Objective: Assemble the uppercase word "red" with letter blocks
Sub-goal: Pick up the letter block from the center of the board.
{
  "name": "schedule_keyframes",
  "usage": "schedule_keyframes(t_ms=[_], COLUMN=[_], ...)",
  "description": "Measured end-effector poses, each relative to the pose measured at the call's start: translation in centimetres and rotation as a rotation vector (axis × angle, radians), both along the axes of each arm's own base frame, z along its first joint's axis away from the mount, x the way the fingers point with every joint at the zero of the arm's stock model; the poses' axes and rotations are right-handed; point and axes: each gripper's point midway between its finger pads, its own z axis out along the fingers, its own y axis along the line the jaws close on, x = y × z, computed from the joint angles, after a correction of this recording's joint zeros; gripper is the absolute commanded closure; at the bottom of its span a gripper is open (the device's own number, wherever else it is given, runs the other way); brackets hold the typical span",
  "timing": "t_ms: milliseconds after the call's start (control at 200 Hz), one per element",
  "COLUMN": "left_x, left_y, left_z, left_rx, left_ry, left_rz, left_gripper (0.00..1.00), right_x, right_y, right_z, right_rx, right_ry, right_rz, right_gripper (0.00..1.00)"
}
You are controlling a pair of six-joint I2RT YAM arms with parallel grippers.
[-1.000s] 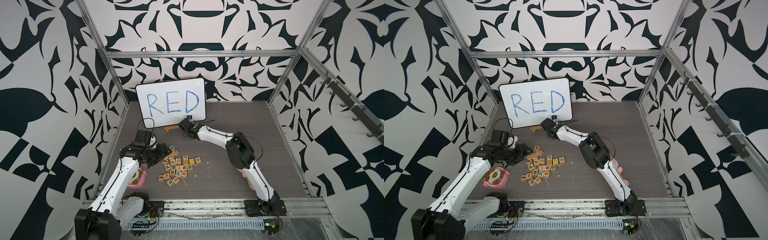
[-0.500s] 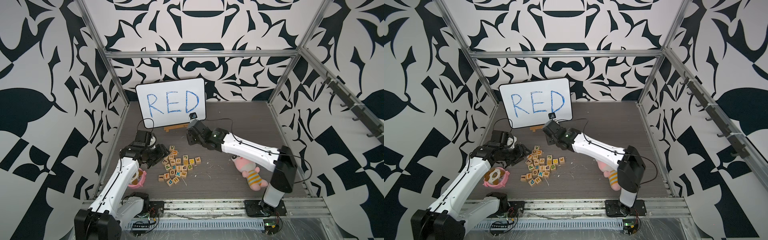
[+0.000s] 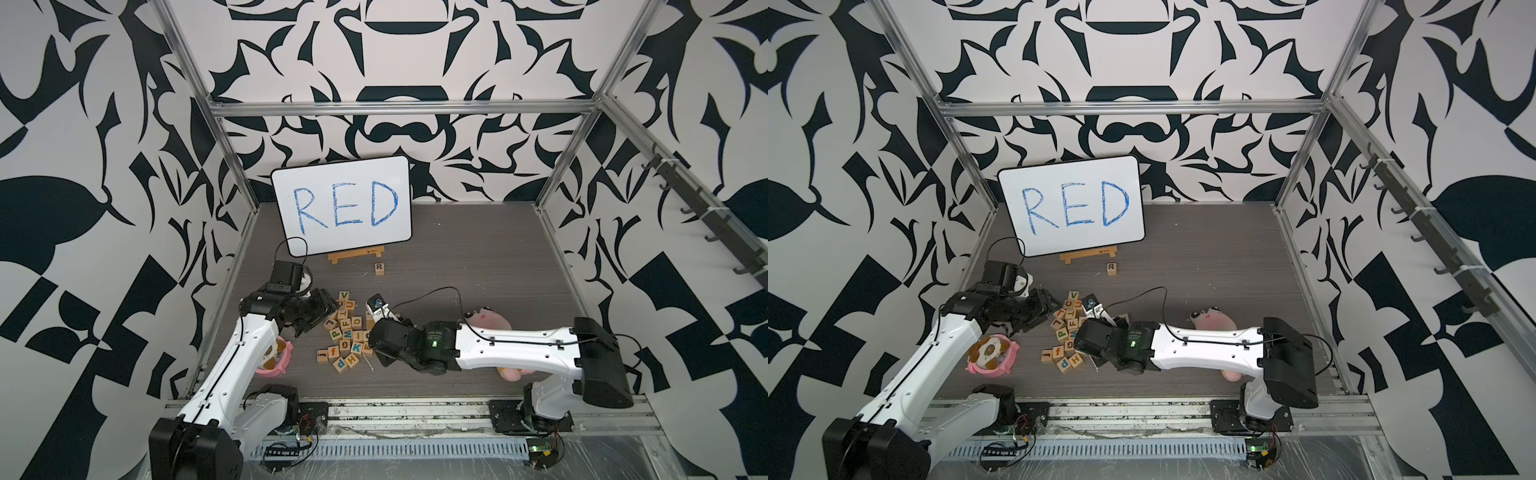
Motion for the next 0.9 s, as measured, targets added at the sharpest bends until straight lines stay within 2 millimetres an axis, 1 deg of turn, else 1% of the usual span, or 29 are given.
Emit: schedule_keyframes(t_ms=[105, 155, 345, 550, 625, 730, 900], left_x=[0.0, 0.0, 0.0, 0.0, 0.0, 0.0, 0.0], left_y=[0.0, 0.0, -0.2, -0.1, 0.0, 0.1, 0.2], left_z=[0.0, 0.0, -0.2, 0.1, 0.3, 0.4, 0.5], left_rx=[-0.001, -0.002, -0.008, -0.01, -0.005, -0.003, -0.001], left_ry=[0.001, 0.003, 0.015, 0.002, -0.008, -0.017, -0.02], left_rz=[0.001, 0.001, -0.001, 0.004, 0.011, 0.014, 0.018], left_gripper=[0.38, 0.35, 0.35, 0.34, 0.34, 0.33, 0.33], right_x=[-1.0, -1.5, -2.5, -1.9, -1.8, -1.6, -1.1], right_y=[-0.7, -1.0, -0.5, 0.2, 0.2, 0.3, 0.5], right_z=[-2.7, -3.6, -5.6, -7.2, -8.1, -9.4, -10.9], right_rx=[-0.046, -0.065, -0.048, -0.028, -0.03, -0.039, -0.066], right_ry=[0.029, 0.041, 0.098, 0.127, 0.135, 0.146, 0.141], right_rz=[0.081, 0.117, 0.243, 0.302, 0.323, 0.354, 0.388], right_gripper=[0.44, 0.45, 0.47, 0.46, 0.47, 0.47, 0.47])
